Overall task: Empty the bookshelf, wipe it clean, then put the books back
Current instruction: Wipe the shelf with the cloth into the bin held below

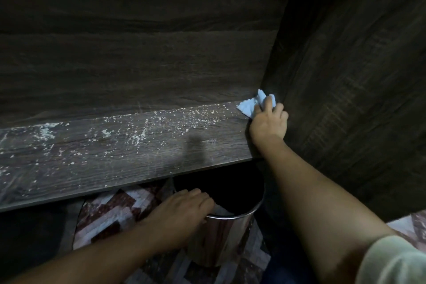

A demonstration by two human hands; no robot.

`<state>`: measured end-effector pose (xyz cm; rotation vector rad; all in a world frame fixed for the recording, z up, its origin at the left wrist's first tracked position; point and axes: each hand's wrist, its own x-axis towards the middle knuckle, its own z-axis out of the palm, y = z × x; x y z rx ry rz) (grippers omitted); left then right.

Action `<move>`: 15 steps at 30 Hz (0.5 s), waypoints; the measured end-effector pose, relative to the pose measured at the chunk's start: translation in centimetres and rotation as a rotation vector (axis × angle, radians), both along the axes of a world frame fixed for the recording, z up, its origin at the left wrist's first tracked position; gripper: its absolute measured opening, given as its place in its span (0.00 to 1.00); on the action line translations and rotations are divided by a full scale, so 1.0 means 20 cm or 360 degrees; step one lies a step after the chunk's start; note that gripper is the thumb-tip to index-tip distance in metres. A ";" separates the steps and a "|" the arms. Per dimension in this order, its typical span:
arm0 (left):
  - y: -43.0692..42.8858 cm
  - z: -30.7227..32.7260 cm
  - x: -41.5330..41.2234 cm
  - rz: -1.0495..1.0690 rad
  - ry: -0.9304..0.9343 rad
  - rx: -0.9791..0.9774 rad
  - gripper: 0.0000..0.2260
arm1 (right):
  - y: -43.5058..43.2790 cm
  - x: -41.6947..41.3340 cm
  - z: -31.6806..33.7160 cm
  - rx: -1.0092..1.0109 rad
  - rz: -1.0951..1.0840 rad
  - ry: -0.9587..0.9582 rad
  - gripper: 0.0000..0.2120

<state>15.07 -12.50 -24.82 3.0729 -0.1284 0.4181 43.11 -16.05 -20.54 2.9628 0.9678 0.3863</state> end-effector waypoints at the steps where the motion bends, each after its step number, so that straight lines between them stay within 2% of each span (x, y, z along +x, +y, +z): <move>1: 0.00 0.00 -0.01 0.0000 0.0000 -0.0002 0.20 | 0.01 0.00 -0.01 -0.0066 -0.0034 0.0039 0.23; 4: 0.02 -0.03 -0.02 0.0008 0.0042 -0.0017 0.19 | 0.04 -0.01 -0.01 -0.0111 -0.0076 0.0219 0.24; 7: 0.03 -0.03 -0.03 0.0046 0.0085 -0.0002 0.17 | 0.06 -0.06 0.00 -0.0052 -0.0183 0.0534 0.27; 10: 0.03 -0.03 -0.04 0.0043 0.0106 0.0006 0.12 | 0.04 -0.09 0.05 -0.0010 -0.0216 0.0782 0.29; 12: 0.04 -0.03 -0.06 0.0041 0.0132 0.0009 0.09 | 0.00 -0.11 0.08 -0.0031 -0.0168 0.0837 0.30; 15: 0.05 -0.04 -0.05 0.0049 0.0168 -0.0031 0.14 | -0.01 -0.16 0.06 0.0005 0.0005 0.0865 0.29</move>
